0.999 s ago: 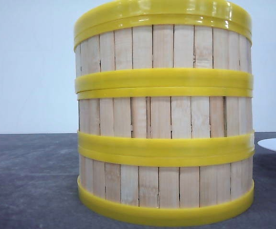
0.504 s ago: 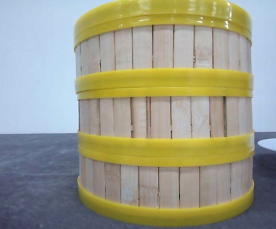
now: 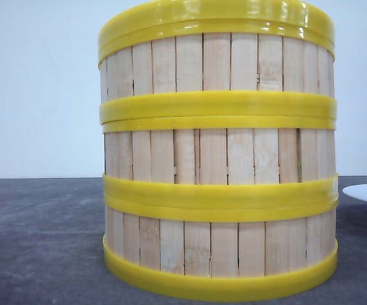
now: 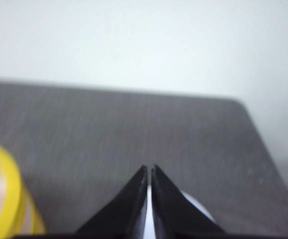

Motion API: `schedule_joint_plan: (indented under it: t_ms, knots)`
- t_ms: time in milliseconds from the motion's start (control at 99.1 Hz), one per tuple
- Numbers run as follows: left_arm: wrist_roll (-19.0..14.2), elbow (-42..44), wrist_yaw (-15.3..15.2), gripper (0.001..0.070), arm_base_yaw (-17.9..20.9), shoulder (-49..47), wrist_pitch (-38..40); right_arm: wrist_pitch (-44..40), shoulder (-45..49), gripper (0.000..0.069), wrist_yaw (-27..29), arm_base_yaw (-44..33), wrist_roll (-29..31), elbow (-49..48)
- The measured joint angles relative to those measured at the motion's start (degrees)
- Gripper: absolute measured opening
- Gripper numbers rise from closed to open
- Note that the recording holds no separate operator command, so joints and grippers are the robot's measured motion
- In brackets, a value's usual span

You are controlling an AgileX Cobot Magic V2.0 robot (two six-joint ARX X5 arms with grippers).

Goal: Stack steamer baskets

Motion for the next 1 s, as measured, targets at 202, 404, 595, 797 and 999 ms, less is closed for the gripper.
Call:
schedule_joint_plan:
  t_ms: [202,404,595,797,999]
  knots:
    - [0.0,0.0,0.0,0.003,0.0,0.0,0.0,11.04,-1.46,0.0008,-12.87,-15.93,-8.83,-9.01]
    - [0.0,0.0,0.0,0.003,0.0,0.0,0.0,22.49,-6.29,0.0008,-26.12,-28.13,-10.23,-24.55]
    - [0.0,0.0,0.0,0.003,0.0,0.0,0.0,27.93,-14.62,0.0008,-29.03,-31.1,-9.97,-41.79]
    - [0.0,0.0,0.0,0.003,0.0,0.0,0.0,29.33,-24.87,0.0008,-29.11,-32.65,-8.15,-53.81]
    - [-0.02,-0.02,0.02,0.003,0.0,0.0,0.02,31.41,-30.21,0.0007,-29.33,-33.29,-5.9,-59.14]
